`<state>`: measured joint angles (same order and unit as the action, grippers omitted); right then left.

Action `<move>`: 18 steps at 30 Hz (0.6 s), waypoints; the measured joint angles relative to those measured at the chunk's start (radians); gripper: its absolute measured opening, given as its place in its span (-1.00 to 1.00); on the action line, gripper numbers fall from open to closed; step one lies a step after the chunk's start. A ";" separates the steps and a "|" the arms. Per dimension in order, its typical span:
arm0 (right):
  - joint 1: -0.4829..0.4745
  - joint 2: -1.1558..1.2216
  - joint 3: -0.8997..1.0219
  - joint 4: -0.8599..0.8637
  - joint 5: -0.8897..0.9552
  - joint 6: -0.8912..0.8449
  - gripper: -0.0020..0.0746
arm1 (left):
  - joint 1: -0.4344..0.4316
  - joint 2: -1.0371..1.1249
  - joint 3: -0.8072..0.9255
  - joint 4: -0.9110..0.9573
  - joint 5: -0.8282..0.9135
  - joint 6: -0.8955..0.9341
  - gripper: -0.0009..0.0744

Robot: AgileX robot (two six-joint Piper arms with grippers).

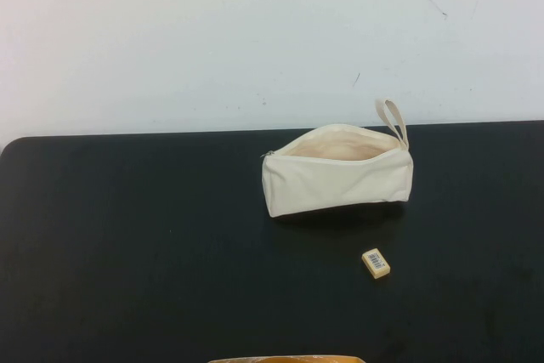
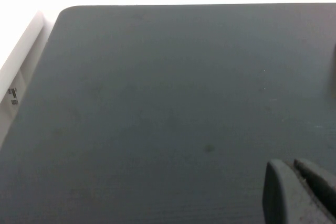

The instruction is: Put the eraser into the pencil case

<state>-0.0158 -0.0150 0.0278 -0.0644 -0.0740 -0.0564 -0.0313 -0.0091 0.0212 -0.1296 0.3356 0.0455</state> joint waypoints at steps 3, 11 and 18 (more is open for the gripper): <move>0.000 0.000 0.000 -0.002 -0.196 0.000 -0.95 | 0.000 0.000 0.000 0.000 0.000 0.000 -0.98; 0.000 0.000 0.000 0.008 -0.475 0.065 -0.95 | 0.000 0.000 0.000 0.000 0.002 0.000 -0.98; 0.000 0.000 -0.093 0.034 -0.297 -0.054 -0.95 | 0.000 0.000 0.000 0.000 0.002 0.000 -0.98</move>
<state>-0.0158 -0.0150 -0.0648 -0.0308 -0.3707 -0.1106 -0.0313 -0.0091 0.0212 -0.1296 0.3372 0.0455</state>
